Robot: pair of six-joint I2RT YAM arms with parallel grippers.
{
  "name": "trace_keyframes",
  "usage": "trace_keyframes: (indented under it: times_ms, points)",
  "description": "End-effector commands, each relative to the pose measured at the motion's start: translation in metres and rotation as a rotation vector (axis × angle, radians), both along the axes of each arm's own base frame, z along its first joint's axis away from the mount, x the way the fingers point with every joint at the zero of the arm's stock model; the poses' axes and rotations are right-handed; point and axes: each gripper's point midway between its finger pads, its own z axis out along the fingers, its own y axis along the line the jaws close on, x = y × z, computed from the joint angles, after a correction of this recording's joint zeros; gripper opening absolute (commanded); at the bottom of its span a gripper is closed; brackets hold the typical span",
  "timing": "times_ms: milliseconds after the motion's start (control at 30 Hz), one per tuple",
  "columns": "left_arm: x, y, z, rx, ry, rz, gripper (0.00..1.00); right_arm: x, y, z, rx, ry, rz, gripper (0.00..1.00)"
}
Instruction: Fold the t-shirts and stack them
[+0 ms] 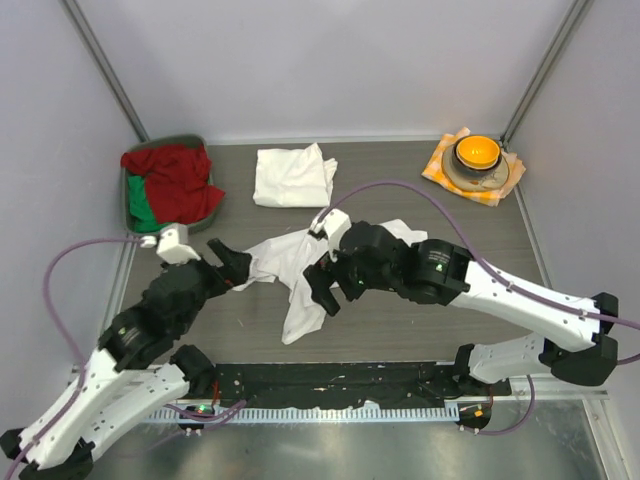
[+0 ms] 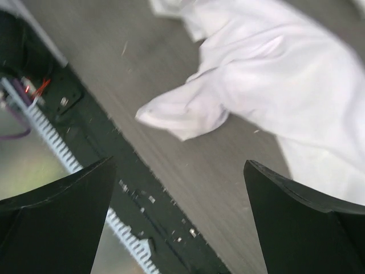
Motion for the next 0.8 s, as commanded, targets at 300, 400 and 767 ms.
trace_keyframes:
  times_ms: [300,400,767]
  points:
    - [0.029,-0.051,0.026,-0.02,0.046,-0.099,0.99,0.164,-0.058,0.036,0.054,-0.298,-0.623,1.0]
    - [0.03,-0.078,-0.01,-0.054,0.155,-0.151,0.92,0.175,-0.072,-0.003,-0.007,-0.234,-0.682,0.99]
    - [-0.035,-0.181,-0.078,0.054,0.343,-0.412,0.72,0.181,-0.173,-0.097,-0.118,-0.05,-0.992,0.97]
